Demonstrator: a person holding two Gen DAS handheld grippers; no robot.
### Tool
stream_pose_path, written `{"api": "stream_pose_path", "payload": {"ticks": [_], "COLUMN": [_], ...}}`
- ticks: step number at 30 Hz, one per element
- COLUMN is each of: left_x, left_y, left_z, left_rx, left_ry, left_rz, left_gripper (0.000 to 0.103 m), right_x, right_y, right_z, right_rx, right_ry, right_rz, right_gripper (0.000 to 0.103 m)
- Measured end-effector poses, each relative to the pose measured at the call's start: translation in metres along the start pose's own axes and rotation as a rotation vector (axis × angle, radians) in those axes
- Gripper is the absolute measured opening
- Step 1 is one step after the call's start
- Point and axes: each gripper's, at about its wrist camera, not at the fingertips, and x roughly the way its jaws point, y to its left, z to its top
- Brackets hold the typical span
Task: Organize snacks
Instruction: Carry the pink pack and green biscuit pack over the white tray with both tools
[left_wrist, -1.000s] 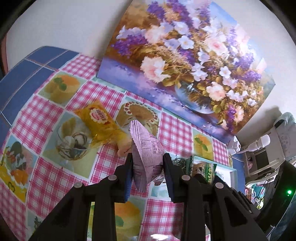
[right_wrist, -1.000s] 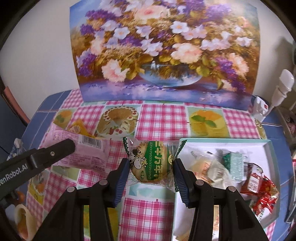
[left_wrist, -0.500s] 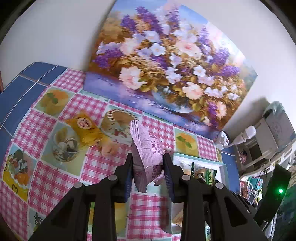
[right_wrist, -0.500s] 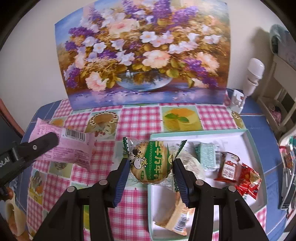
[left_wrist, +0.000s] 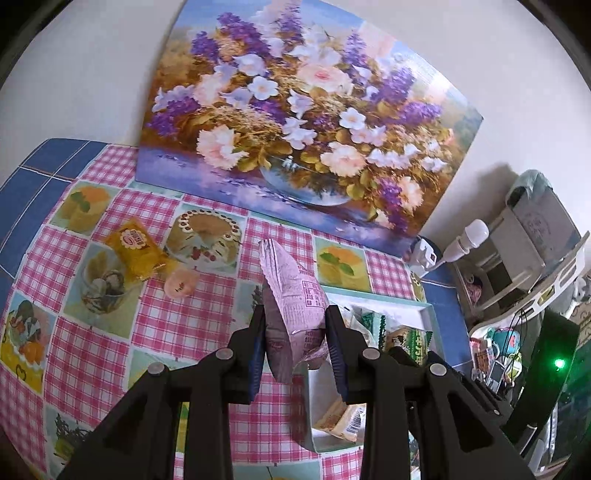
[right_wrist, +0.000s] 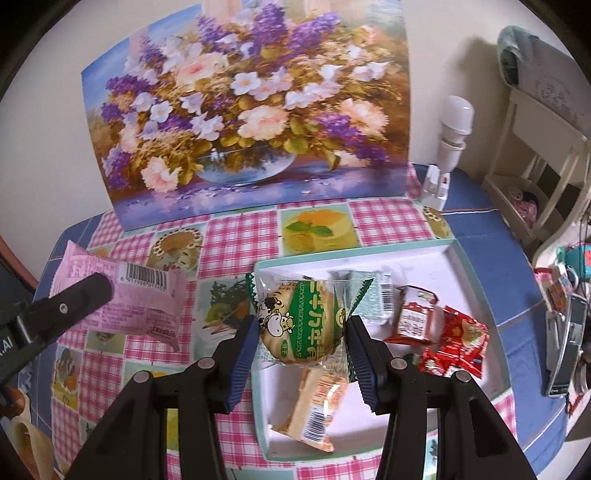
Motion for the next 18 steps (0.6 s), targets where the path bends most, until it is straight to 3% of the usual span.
{"api": "stream_pose_path", "payload": {"ticks": [18], "left_x": [0.005], "left_y": [-0.078], "left_z": [-0.019], "left_rx": [0.163], "left_ry": [0.014], "left_rz": [-0.012], "left_gripper": [0.033], "right_x": [-0.022], "right_y": [-0.067], "right_z": [-0.003], "right_rx": [0.120], "right_ry": [-0.010], "right_rz": [-0.076], "right_gripper": [0.052]}}
